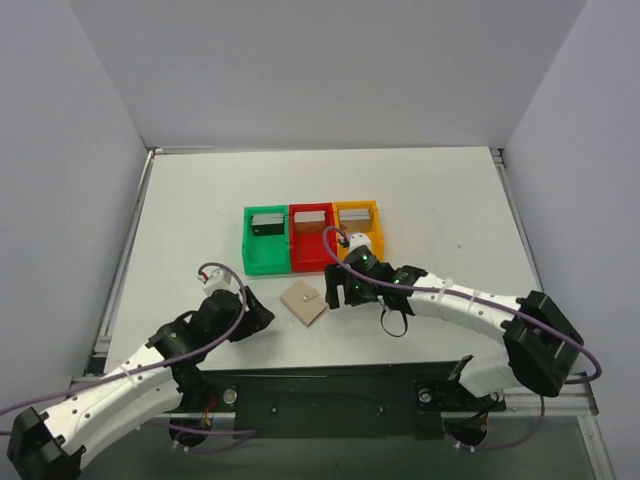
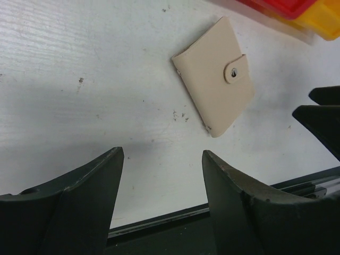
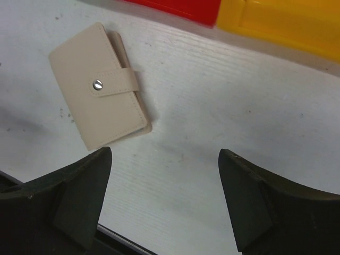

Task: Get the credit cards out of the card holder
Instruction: Pick up the card holder from the center of the board, then place the card holder at the center of the board, then pick up the card holder from the center of the board.

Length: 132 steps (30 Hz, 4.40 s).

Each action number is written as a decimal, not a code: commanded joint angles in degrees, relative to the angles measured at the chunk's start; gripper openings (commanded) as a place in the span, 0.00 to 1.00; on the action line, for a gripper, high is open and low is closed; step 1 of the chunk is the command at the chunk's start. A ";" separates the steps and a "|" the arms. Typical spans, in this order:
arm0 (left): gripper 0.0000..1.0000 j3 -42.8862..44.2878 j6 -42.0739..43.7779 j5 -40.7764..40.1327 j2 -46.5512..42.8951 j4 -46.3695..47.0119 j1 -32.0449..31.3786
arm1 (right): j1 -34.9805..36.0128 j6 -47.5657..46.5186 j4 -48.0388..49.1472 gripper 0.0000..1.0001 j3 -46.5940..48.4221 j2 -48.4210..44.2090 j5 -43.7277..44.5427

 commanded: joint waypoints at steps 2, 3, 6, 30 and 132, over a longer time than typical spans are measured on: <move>0.71 1.52 -1.82 -1.74 -2.02 -0.49 -0.33 | -1.83 4.55 8.44 0.73 2.99 5.44 -8.73; 0.71 1.26 -2.35 -1.66 -2.63 -0.92 -0.25 | -2.44 5.08 9.24 0.70 2.81 6.67 -9.35; 0.71 -0.05 -3.05 -1.39 -3.60 -0.84 -0.33 | -3.06 6.32 11.87 0.64 2.90 8.79 -11.99; 0.69 -0.68 -2.79 -1.13 -3.07 0.04 -0.25 | -4.21 6.49 18.21 0.08 1.41 18.46 -19.64; 0.46 -0.76 -8.86 9.59 44.04 51.19 -8.77 | 0.36 20.21 24.80 0.11 -23.91 -0.70 -15.69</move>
